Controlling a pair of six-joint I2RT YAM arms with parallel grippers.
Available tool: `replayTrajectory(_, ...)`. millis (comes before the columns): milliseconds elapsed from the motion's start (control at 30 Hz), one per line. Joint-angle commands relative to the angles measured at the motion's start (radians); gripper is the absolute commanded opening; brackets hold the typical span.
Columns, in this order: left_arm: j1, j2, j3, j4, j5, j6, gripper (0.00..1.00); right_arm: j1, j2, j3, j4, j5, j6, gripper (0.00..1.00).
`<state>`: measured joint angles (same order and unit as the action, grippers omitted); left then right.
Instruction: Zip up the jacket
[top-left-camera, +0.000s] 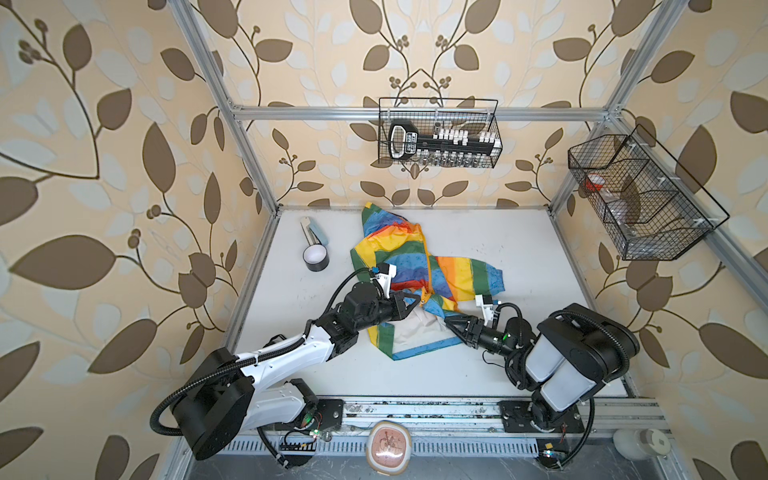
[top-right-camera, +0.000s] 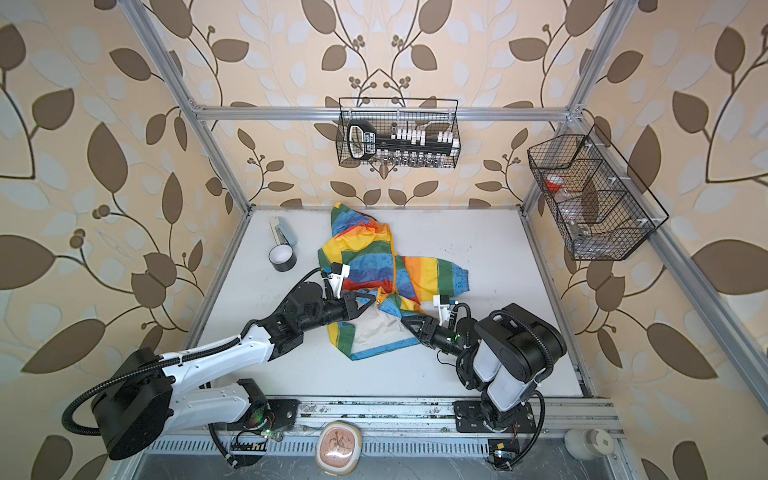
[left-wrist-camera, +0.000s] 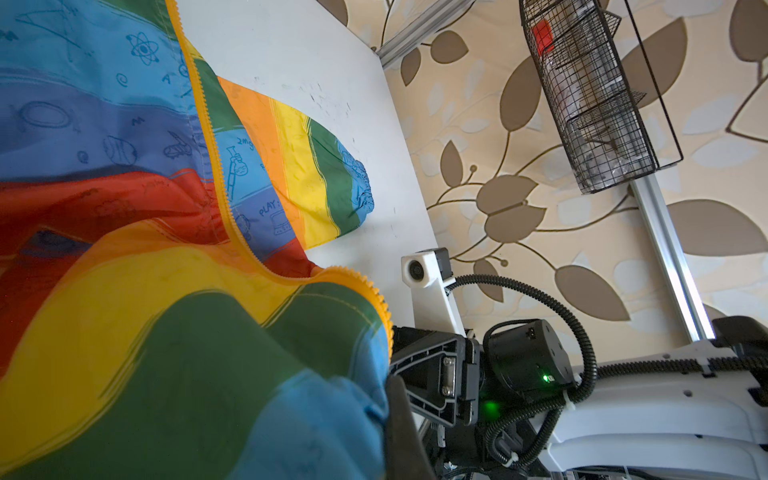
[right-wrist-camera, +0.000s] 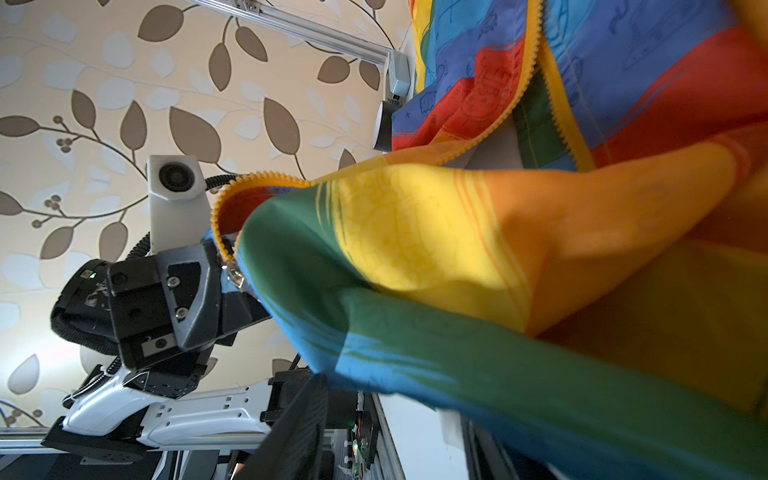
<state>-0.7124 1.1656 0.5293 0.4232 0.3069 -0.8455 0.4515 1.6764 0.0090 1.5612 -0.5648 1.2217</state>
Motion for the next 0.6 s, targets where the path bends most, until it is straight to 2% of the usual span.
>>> replayTrajectory(0,0.001,-0.039,-0.005,-0.009,-0.002,0.028,0.00,-0.001,0.005,-0.072,0.039,-0.033,-0.012,0.53)
replayTrajectory(200,0.002,-0.048,-0.026,-0.020,-0.006,0.022,0.00,0.002,-0.053,-0.080,-0.029,-0.025,-0.040,0.53)
replayTrajectory(300,0.001,-0.052,-0.032,-0.019,-0.011,0.019,0.00,0.007,-0.176,-0.064,-0.187,-0.009,-0.082,0.53)
replayTrajectory(367,0.002,-0.053,-0.034,-0.019,-0.015,0.019,0.00,0.015,-0.315,-0.032,-0.405,0.015,-0.142,0.52)
replayTrajectory(500,0.001,-0.049,-0.038,-0.015,-0.016,0.017,0.00,0.054,-0.693,0.136,-1.093,0.150,-0.386,0.57)
replayTrajectory(567,0.002,-0.044,-0.041,-0.009,-0.017,0.016,0.00,0.047,-0.810,0.200,-1.267,0.192,-0.463,0.62)
